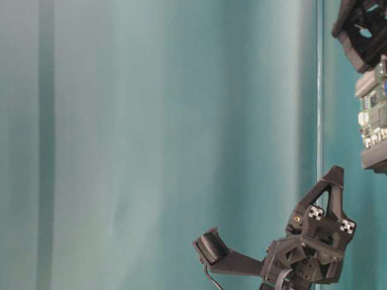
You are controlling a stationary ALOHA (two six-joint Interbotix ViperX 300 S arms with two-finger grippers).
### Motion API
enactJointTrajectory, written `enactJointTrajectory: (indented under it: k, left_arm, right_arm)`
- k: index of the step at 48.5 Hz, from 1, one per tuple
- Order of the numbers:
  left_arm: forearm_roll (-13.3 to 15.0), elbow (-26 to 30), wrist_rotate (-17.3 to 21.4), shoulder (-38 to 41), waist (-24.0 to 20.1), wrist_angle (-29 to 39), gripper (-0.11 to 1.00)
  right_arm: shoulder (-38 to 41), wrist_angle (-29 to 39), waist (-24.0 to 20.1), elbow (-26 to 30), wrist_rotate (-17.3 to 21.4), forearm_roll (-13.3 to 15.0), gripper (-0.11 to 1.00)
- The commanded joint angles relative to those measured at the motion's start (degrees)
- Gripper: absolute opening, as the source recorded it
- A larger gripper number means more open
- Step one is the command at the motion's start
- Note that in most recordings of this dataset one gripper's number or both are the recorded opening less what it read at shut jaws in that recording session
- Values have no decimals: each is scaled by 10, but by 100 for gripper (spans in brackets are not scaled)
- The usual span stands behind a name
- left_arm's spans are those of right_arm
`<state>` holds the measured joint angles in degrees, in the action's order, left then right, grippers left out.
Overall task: Insert the USB into the fixed PCB.
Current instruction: 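Move the left gripper away to the left side of the table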
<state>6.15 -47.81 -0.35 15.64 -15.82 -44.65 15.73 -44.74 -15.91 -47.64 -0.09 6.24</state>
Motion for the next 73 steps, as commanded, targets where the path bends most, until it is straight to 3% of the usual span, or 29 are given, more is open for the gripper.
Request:
enactJointTrajectory:
  k: [1,10,22,36,41,50,53,65,73]
  left_arm:
    - [-16,11,-4,-54,17,20,-1]
    - [-17,0,-12,-120,24,114,0]
    - [-16,-20,-33,-167,42,135,0]
    - [-17,-47,-69,-187,57,137,0]
    - [-17,-47,-69,-187,62,137,0]
    - [-17,-47,-69,-188,66,138,0]
    - [-17,-48,-69,-188,66,138,0]
    - [-17,-48,-69,-189,67,138,0]
    - [-16,-47,-69,-189,67,138,0]
  right_arm:
    - [-10,-4,-7,10,11,-3,0]
    - [-12,-28,-25,1,27,-84,0]
    - [-23,-53,-69,-5,27,-134,0]
    - [-24,-52,-88,-8,27,-198,1]
    - [-24,-51,-91,-8,27,-213,14]
    - [-24,-43,-100,-13,27,-245,61]
    - [-24,-44,-106,-18,27,-254,72]
    - [-18,-45,-143,-24,25,-311,72]
    - [-4,-45,-151,-18,25,-318,72]
